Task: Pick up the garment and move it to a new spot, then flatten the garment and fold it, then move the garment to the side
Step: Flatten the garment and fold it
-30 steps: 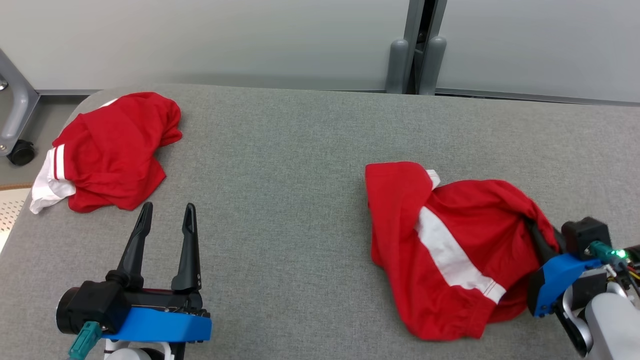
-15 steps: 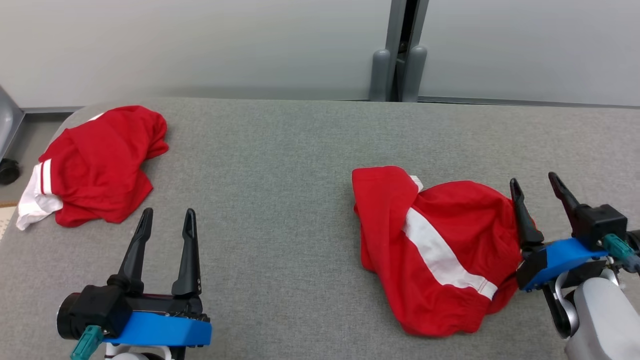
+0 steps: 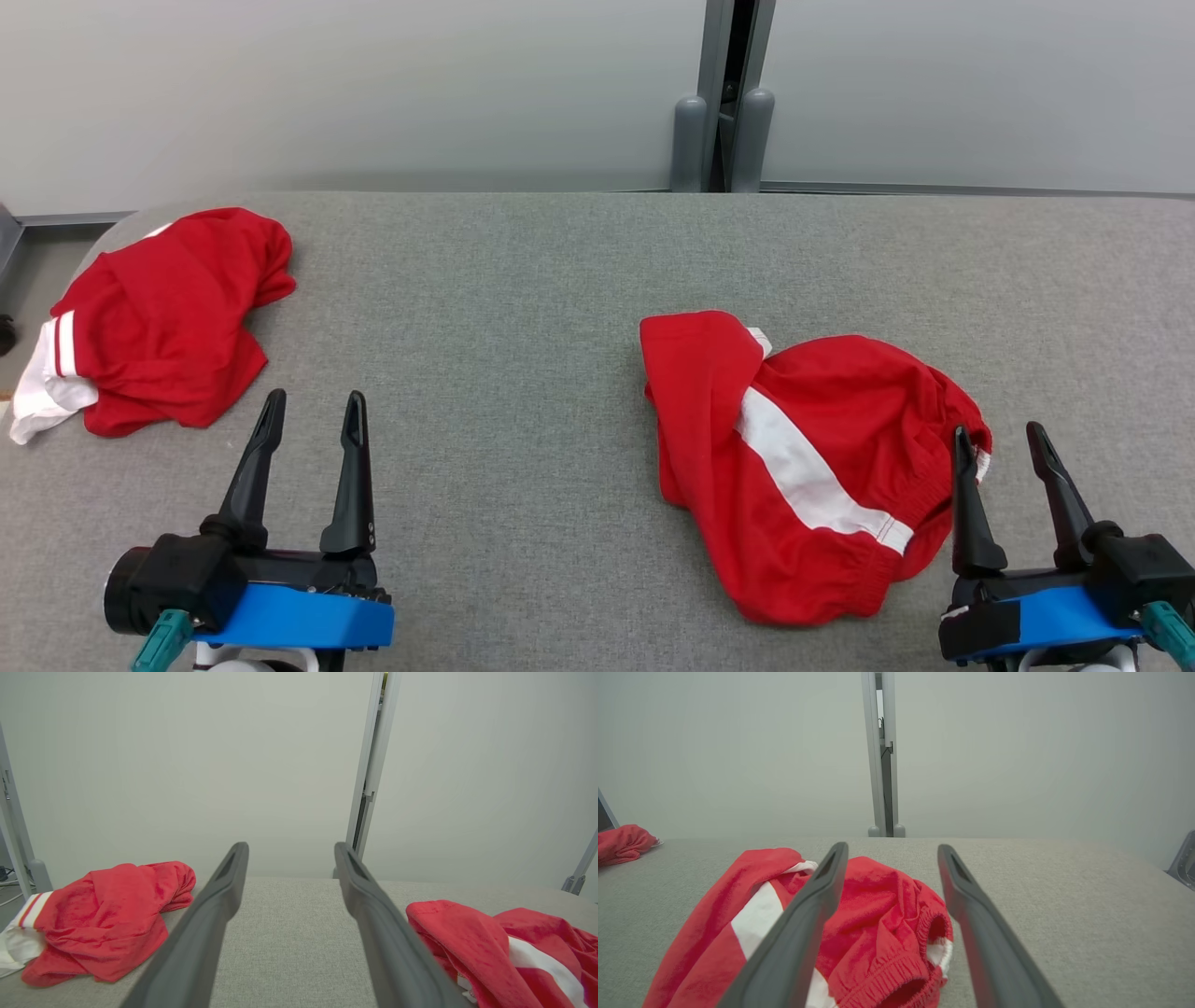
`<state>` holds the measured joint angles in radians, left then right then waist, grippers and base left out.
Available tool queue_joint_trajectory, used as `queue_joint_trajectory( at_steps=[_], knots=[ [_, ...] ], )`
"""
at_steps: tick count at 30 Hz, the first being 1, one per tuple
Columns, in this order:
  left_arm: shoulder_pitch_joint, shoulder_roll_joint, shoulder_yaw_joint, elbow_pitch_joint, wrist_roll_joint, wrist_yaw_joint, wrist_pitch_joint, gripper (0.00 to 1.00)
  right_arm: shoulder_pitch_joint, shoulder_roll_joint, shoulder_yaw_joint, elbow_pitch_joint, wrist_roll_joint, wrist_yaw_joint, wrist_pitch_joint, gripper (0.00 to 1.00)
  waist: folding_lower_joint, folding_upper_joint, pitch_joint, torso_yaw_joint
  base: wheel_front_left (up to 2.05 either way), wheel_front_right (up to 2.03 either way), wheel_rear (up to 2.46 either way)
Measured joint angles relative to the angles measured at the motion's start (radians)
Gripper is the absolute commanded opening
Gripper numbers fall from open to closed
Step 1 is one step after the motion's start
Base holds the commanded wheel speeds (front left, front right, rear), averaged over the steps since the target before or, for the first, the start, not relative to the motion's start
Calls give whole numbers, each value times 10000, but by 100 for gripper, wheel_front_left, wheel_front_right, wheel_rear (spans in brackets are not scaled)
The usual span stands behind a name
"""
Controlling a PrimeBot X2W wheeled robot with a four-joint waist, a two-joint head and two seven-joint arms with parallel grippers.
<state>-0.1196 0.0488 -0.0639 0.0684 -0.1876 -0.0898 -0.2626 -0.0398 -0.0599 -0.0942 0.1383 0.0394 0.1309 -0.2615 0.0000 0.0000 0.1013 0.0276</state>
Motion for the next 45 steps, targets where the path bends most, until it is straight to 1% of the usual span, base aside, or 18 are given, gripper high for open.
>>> queue_joint_trajectory(
  at_steps=[4, 6, 11, 14, 16, 19, 24, 27, 33, 37, 39, 41, 45],
  knots=[
    [-39, 2, 23, 75, 38, -13, 0, 100, 77, 58, 4, -146, 4, 2, -2, 100, 1, 0, 76, -88, 0, 0, 0],
    [-314, 2, -128, 146, 44, -75, 0, 100, 62, 61, 12, -190, 8, 0, -2, 100, 0, 0, 134, -122, 0, 0, 0],
    [-1917, 0, -1083, 723, 151, -274, 0, 100, -107, 73, 109, -201, 144, 2, -2, 100, 0, 0, 366, -208, 0, 0, 0],
    [-3187, 12, -1916, 1699, 86, -362, -4, 100, -222, 81, 180, -203, 171, 0, -2, 100, 0, 0, 519, -328, 0, 0, 0],
    [-4082, 12, -2525, 2579, -347, -374, 121, 100, -305, 82, 230, -201, 198, 0, -2, 100, 0, 0, 618, -455, 0, 0, 0],
    [-5501, 134, -3655, 3693, -1005, -378, 589, 100, -518, 84, 309, -213, 228, 0, -4, 100, 0, 0, 793, -728, 0, 0, 0],
    [-7239, 663, -5440, 5246, -2057, -393, 1323, 100, -743, 90, 343, -259, 267, 0, -21, 100, 0, 0, 1153, -1347, 0, 0, 0],
    [-7956, 947, -6474, 5971, -2834, -393, 1816, 100, -803, 92, 286, -286, 334, 0, -27, 100, 0, 0, 1399, -1746, 0, 0, 0],
    [-8647, 1398, -8201, 7056, -4420, -395, 2940, 100, -866, 88, 153, -382, 414, 0, -27, 100, 1, 0, 1924, -2412, 0, 0, 0],
    [-8807, 1768, -9079, 7532, -5143, -395, 3450, 100, -944, 88, 100, -416, 453, 0, -27, 100, 1, 0, 2216, -2709, 0, 0, 0],
    [-8831, 1871, -9277, 7781, -5626, -395, 3670, 100, -965, 88, 86, -451, 481, 0, -29, 100, 2, 0, 2327, -2792, 0, 0, 0],
    [-8833, 1979, -9749, 7952, -5804, -395, 3952, 100, -982, 88, 67, -453, 481, 0, -29, 100, 2, 0, 2408, -2833, 0, 0, 0],
    [-8967, 2021, -10337, 8054, -6259, -395, 4090, 100, -1000, 90, 52, -456, 479, 0, -27, 100, 1, 0, 2455, -2815, 0, 0, 0]
  ],
)
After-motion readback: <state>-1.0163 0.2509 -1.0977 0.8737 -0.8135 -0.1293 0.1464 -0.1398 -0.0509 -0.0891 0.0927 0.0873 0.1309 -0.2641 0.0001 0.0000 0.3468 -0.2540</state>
